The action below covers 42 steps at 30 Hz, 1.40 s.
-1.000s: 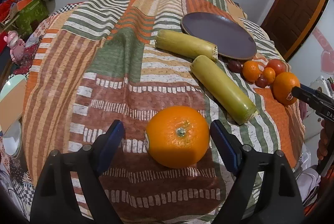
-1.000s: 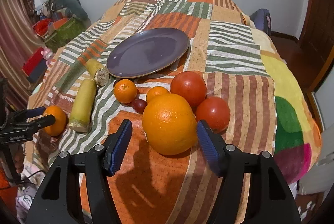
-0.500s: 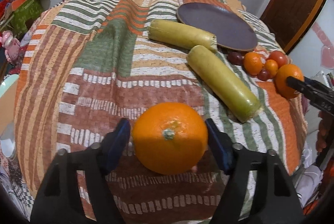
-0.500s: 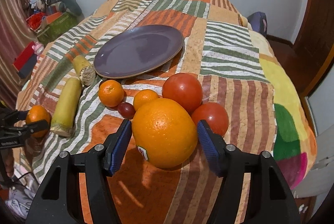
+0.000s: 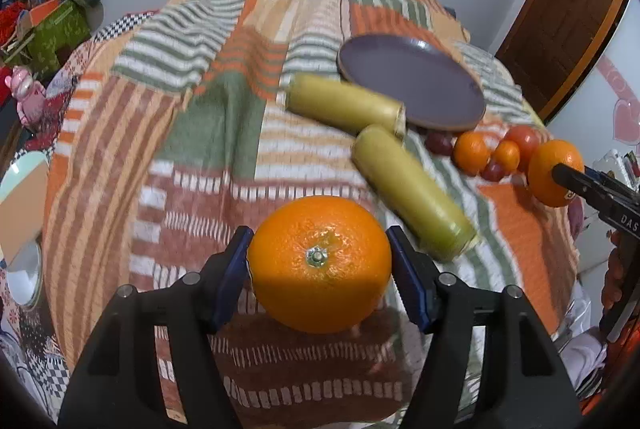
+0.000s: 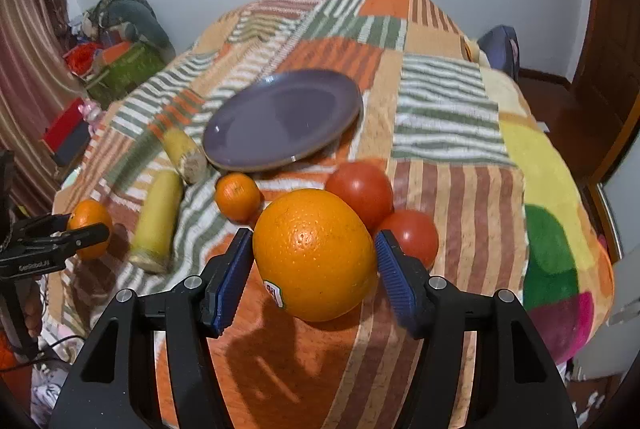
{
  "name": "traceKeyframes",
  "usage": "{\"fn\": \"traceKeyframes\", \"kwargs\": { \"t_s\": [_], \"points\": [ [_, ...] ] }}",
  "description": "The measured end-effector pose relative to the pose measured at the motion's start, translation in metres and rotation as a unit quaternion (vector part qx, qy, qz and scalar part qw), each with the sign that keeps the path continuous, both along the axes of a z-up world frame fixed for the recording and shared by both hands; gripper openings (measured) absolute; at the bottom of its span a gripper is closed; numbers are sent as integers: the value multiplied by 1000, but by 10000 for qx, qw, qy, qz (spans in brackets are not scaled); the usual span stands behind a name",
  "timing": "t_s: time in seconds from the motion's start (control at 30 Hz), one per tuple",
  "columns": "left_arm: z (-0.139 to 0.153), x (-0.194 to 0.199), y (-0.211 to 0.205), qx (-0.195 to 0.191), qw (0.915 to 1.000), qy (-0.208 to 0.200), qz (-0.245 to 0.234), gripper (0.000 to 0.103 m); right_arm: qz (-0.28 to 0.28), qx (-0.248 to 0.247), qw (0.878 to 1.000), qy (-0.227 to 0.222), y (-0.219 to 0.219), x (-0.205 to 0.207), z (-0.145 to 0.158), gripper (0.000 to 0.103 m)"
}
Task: Organize fruits
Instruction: 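Carry the large orange in the left gripper to the purple plate while the right gripper carries its orange there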
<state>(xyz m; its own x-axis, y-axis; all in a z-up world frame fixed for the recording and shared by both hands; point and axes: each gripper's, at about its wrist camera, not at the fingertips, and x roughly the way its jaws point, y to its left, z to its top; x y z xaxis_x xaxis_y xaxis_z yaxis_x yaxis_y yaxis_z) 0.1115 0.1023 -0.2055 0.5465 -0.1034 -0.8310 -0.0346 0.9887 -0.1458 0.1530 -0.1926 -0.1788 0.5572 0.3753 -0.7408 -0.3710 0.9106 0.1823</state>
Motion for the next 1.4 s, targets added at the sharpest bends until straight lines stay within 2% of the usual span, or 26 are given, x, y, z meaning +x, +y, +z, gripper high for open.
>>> {"fn": "traceKeyframes", "kwargs": {
  "t_s": [0.3, 0.7, 1.0, 1.4],
  "points": [
    [45, 22, -6, 70, 9982, -589, -57, 67, 47, 27, 9976, -684, 3, 10, 39, 59],
    [87, 64, -20, 208, 9931, -1135, -208, 67, 113, 72, 9924, -1224, 16, 40, 66, 59],
    [91, 108, -30, 202, 9918, -1244, -230, 67, 149, 95, 9895, -1434, 25, 72, 73, 59],
    [69, 174, -32, 236, 9931, -1109, -289, 67, 240, -95, 9907, -1336, 43, 120, 57, 59]
  ]
}}
